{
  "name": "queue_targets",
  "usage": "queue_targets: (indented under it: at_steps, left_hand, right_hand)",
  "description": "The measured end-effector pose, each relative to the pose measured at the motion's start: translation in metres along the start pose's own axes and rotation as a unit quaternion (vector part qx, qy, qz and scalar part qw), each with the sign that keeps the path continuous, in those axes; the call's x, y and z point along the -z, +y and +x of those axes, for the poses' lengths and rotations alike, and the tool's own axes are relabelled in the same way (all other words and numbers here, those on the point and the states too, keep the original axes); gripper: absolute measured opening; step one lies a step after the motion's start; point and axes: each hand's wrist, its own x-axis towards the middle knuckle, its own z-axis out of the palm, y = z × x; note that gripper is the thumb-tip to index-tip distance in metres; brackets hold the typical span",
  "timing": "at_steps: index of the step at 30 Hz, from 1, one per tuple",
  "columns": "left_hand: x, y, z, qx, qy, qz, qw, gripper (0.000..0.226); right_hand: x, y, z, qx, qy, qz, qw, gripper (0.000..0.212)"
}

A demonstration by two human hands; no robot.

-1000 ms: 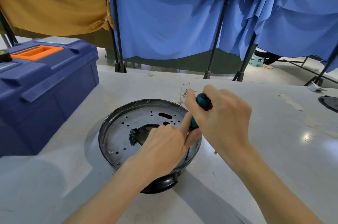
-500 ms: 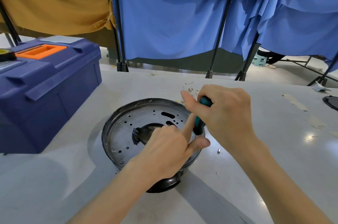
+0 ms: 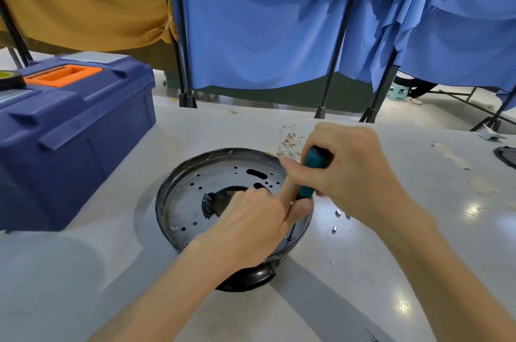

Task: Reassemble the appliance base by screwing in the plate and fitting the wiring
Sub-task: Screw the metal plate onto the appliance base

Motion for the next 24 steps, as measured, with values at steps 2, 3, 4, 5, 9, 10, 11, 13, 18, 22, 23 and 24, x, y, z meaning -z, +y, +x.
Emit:
queue_targets:
  at_steps: [2,3,4,5,9,10,11,13,18,22,23,24]
  left_hand:
    - [0.000,-0.002,0.001,0.002,-0.018,0.002,1.000,0.075]
    - [0.001,-0.001,0.001,-0.003,-0.016,0.005,1.000,0.080]
    - [0.002,0.000,0.001,-0.008,-0.005,0.010,1.000,0.082]
    - [0.002,0.001,0.001,-0.016,0.010,0.020,1.000,0.077]
    - [0.004,0.000,0.004,-0.009,0.002,0.012,1.000,0.039]
    - [0.004,-0.002,0.006,-0.002,-0.013,0.000,1.000,0.041]
    - [0.004,-0.004,0.007,0.005,-0.028,-0.010,1.000,0.045]
    - [0.003,-0.008,0.007,0.017,-0.056,-0.030,0.998,0.055]
    - [-0.005,-0.011,-0.003,0.007,-0.069,-0.005,0.998,0.062]
    - [-0.004,-0.012,-0.004,0.025,-0.077,-0.034,0.996,0.069]
    - [-0.003,-0.011,-0.003,0.022,-0.071,-0.036,0.997,0.068]
    - [-0.003,-0.010,-0.003,0.018,-0.070,-0.037,0.997,0.066]
  right_hand:
    - [-0.008,-0.006,0.000,-0.047,0.026,-0.050,0.997,0.047]
    - [-0.013,-0.009,-0.001,-0.080,0.042,-0.083,0.992,0.049]
    - [-0.019,-0.012,-0.004,-0.107,0.074,-0.117,0.985,0.051]
    - [-0.023,-0.016,-0.006,-0.123,0.111,-0.147,0.975,0.055]
    - [-0.014,-0.012,-0.005,-0.136,0.063,-0.167,0.974,0.062]
    - [-0.007,-0.005,-0.003,-0.132,0.007,-0.103,0.986,0.056]
    - [0.002,0.002,-0.002,-0.124,-0.040,-0.007,0.991,0.045]
    - [0.015,0.006,-0.001,-0.090,-0.078,0.115,0.986,0.028]
    - [0.010,0.003,0.003,-0.022,-0.064,0.137,0.988,0.012]
    - [0.000,0.001,-0.003,-0.053,0.007,0.096,0.994,0.020]
    - [-0.004,0.000,-0.006,-0.056,0.032,0.057,0.996,0.023]
    - [-0.008,0.000,-0.009,-0.065,0.060,0.025,0.996,0.027]
